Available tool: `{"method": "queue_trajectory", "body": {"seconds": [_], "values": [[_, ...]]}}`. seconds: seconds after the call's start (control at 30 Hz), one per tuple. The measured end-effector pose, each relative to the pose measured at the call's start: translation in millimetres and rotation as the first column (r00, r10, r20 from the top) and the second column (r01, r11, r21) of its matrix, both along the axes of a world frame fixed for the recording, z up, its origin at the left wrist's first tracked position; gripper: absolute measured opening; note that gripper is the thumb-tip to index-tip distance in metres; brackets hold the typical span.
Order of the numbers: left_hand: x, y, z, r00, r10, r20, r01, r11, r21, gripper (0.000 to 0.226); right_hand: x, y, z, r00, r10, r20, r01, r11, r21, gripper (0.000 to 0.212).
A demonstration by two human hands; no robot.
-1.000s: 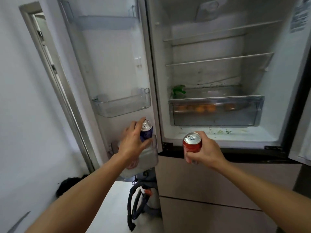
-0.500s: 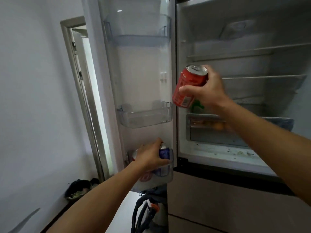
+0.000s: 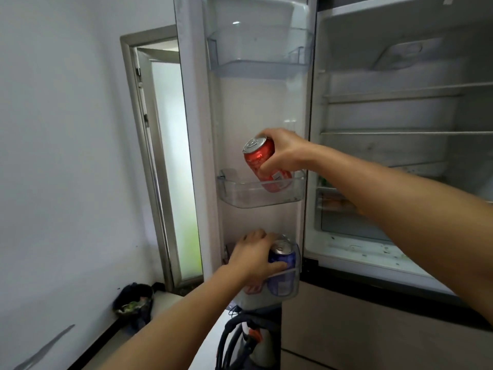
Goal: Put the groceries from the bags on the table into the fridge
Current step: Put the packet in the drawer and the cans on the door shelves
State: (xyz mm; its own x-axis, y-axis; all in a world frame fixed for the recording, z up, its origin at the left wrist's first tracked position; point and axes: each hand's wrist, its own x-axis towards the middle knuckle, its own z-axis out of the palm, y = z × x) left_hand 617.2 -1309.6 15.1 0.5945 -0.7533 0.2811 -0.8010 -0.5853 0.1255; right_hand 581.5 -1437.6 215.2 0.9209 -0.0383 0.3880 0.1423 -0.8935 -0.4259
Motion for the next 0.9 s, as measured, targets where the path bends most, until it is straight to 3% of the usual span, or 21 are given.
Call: {"method": "queue_trajectory", "body": {"seconds": [0.1, 0.2, 0.27, 0.5, 0.67, 0.73, 0.9], "values": [[-5, 29, -6, 0.976, -0.027, 0.215, 0.031, 0.999, -0.017, 0.043, 7, 10, 0, 1.000, -0.001, -0.017, 0.001, 1.000, -0.022, 0.081], [-4, 61, -15, 0.869, -0.090, 0.487, 0.108, 0.994, -0.011, 0.026, 12, 21, 0, 0.998, -0.001, -0.065, -0.002, 0.999, -0.047, 0.085], [-2, 77, -21, 0.805, -0.129, 0.579, 0.146, 0.989, 0.017, 0.013, 16, 28, -1, 0.995, 0.014, -0.103, -0.020, 0.999, -0.051, 0.084], [10, 110, -29, 0.729, -0.182, 0.660, 0.137, 0.983, 0.120, 0.009, 16, 37, -2, 0.987, 0.004, -0.163, 0.002, 0.999, 0.038, 0.079], [10, 115, -36, 0.764, -0.184, 0.619, 0.104, 0.981, 0.163, 0.010, 10, 42, 1, 0.979, -0.078, -0.190, 0.075, 0.997, -0.027, 0.079], [10, 115, -36, 0.777, -0.174, 0.604, 0.089, 0.982, 0.169, 0.008, 7, 44, 3, 0.974, -0.104, -0.200, 0.091, 0.993, -0.074, 0.079], [10, 120, -35, 0.783, -0.203, 0.589, 0.112, 0.976, 0.187, 0.008, 11, 51, 4, 0.936, -0.234, -0.265, 0.128, 0.923, -0.363, 0.069]]}}
